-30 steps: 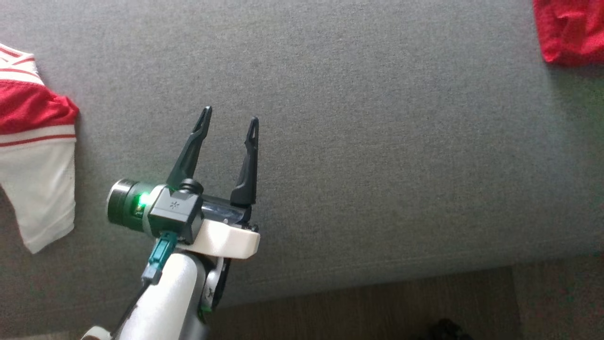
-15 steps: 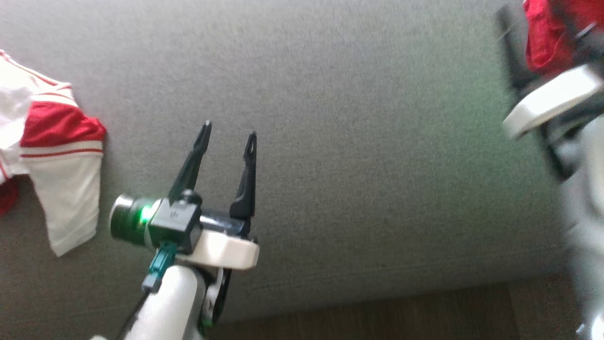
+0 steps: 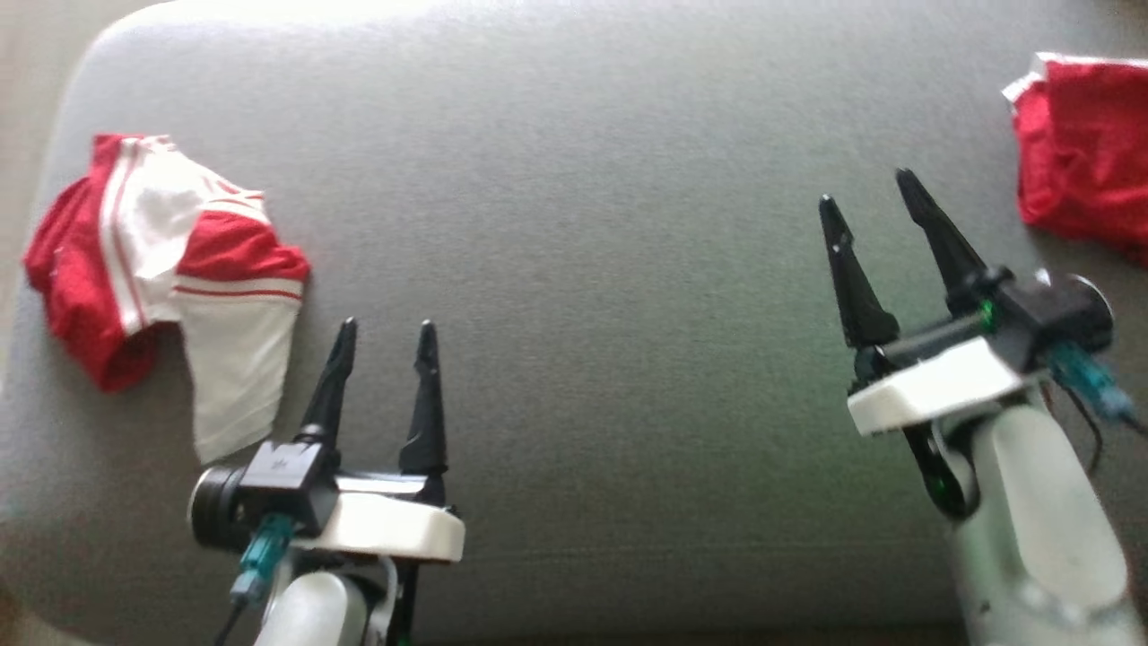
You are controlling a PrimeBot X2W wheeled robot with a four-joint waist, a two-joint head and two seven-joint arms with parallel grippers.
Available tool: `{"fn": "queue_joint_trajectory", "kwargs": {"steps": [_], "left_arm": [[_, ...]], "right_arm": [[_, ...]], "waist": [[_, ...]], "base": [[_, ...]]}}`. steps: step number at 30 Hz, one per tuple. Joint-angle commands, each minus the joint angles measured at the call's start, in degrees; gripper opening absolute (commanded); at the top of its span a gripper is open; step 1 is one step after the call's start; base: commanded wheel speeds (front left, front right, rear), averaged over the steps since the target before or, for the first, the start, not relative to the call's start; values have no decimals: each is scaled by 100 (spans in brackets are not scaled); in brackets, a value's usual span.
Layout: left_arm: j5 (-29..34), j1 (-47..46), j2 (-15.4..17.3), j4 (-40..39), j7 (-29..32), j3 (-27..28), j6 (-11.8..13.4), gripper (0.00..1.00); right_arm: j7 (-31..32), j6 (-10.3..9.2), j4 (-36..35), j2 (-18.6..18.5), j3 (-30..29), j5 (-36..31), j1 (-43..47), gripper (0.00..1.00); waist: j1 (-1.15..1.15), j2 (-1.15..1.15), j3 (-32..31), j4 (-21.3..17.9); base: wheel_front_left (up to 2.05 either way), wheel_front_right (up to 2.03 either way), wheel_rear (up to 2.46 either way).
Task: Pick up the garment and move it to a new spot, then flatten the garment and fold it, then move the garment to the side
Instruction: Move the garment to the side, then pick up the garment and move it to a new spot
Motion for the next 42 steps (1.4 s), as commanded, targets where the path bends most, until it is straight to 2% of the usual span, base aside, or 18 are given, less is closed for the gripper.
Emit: {"fn": "queue_joint_trajectory", "kwargs": {"steps": [1,6,15,24,42], "left_arm": [[-39,-61,-11,-221,-28,227,39,100],[-102,155,-12,-228,-28,330,94,100],[94,453,-13,-250,-28,497,22,100],[187,567,-13,-231,-28,562,-64,100],[393,587,-14,-117,-28,583,-48,100]], "right_arm": [[-51,-2,-320,74,51,-99,71,100],[-52,-2,-729,140,-321,-162,886,100],[-53,-2,-590,147,-387,420,1716,100],[-53,-2,-635,148,-360,33,1904,100],[-53,-2,-670,149,-284,155,1979,100]], "waist": [[1,0,-100,128],[1,0,-314,270],[1,0,-656,224],[1,0,-779,90],[1,0,-901,36]], "base": [[0,0,0],[0,0,0],[0,0,0],[0,0,0],[0,0,0]]}}
